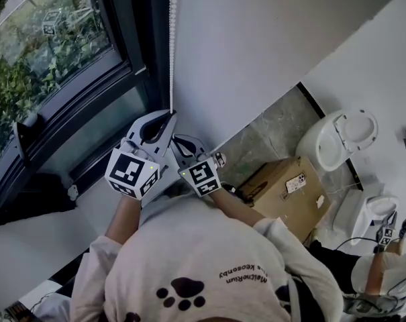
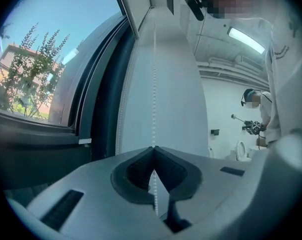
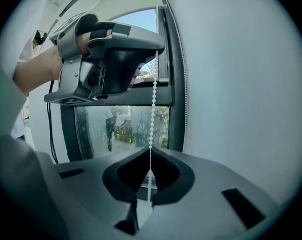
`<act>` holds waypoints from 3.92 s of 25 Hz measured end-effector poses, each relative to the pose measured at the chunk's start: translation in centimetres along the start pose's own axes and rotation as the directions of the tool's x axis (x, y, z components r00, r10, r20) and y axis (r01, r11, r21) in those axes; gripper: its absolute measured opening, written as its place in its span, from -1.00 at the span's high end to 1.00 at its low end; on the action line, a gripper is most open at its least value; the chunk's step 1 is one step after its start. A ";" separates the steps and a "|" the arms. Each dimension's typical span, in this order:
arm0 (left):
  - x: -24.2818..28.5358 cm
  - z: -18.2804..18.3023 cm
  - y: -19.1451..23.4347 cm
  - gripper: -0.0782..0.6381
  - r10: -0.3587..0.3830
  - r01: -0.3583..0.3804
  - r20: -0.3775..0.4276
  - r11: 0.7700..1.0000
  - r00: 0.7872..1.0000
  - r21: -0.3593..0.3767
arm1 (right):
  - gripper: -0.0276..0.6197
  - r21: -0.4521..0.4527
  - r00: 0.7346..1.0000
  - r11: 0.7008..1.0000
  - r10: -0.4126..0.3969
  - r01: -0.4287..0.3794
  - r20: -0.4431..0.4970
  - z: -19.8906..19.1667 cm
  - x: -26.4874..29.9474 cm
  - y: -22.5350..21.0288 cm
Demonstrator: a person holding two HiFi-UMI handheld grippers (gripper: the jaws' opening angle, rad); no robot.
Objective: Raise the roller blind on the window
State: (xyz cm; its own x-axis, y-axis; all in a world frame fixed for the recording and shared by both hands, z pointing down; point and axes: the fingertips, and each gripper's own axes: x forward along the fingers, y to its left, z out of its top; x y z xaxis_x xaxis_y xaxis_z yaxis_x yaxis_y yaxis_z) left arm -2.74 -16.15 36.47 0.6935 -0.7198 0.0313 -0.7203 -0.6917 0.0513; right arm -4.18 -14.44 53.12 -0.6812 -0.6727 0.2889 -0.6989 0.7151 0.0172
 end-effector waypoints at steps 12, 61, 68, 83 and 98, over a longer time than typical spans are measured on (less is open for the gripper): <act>-1.0 -6.6 0.5 0.76 0.009 -0.015 -0.086 0.998 0.996 -0.059 | 0.88 0.013 0.984 0.999 0.054 -0.053 -0.170 -6.4 0.5 1.2; 0.2 -7.6 -0.4 0.76 0.030 -0.032 -0.052 0.999 0.998 -0.022 | 0.80 -0.001 0.928 0.985 -0.160 0.170 0.336 25.2 -6.4 -2.5; 0.2 -8.0 -0.4 0.76 0.075 -0.074 -0.013 0.996 0.997 0.054 | 0.88 -0.038 0.907 0.978 -0.174 0.204 0.383 25.3 -6.2 -2.4; -0.8 -16.0 0.8 0.76 0.109 -0.109 -0.112 0.994 0.988 0.008 | 0.88 -0.015 0.949 0.983 -0.174 0.185 0.264 17.4 -3.2 -2.2; -1.5 -17.4 0.5 0.76 0.095 -0.104 -0.180 0.994 0.979 -0.040 | 0.88 -0.003 0.948 0.981 -0.189 0.196 0.256 16.0 -2.4 -2.7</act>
State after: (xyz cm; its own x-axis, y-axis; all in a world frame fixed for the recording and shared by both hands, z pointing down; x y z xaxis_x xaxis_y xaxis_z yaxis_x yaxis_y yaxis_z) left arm -3.90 -14.39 53.78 0.6134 -0.7600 0.2150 -0.7872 -0.6105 0.0876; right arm -4.17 -17.77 37.08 -0.5696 -0.8215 0.0252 -0.8183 0.5697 0.0760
